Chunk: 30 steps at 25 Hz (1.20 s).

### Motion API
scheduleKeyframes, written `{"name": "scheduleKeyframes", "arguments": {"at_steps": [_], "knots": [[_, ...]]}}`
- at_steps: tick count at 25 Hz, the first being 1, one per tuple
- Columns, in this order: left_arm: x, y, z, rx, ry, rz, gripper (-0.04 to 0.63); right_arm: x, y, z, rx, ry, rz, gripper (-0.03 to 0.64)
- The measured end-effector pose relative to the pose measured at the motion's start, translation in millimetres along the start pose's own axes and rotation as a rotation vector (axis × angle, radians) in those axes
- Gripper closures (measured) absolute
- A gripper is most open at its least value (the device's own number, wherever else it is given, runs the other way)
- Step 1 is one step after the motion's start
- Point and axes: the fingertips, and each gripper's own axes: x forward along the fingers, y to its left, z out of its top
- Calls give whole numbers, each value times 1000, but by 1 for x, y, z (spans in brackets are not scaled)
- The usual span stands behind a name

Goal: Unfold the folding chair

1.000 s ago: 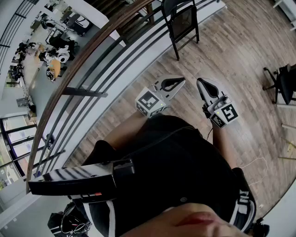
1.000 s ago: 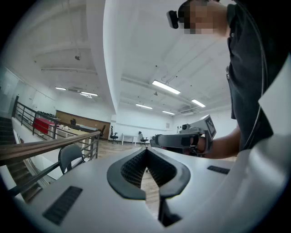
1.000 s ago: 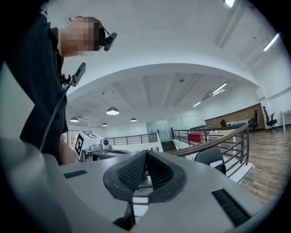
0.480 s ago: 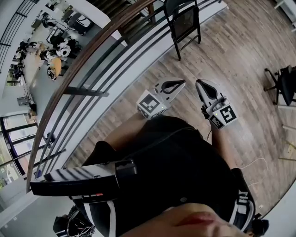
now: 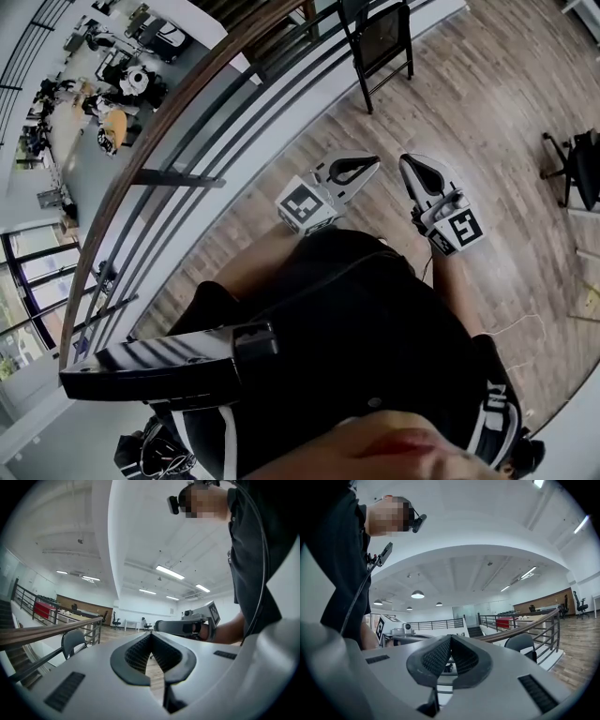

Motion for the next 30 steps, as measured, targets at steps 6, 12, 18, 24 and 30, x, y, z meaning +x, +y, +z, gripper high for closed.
{"name": "scheduleKeyframes", "arguments": {"at_steps": [6,12,18,24,30], "knots": [[-8,9,-7,32,28,3,592,11,12,0,-25,-18,60,610],[-17,27,-2,15,13,-10,592,32,16,-6,-26,-6,56,609],[-27,51,-4,27,22,-41,592,60,19,-13,-43,-11,44,609],[-37,77,-4,22,29,-59,592,84,16,-18,-30,-11,13,611],[-40,96,-5,19,39,-71,592,105,11,-26,-49,23,-2,611]]}}
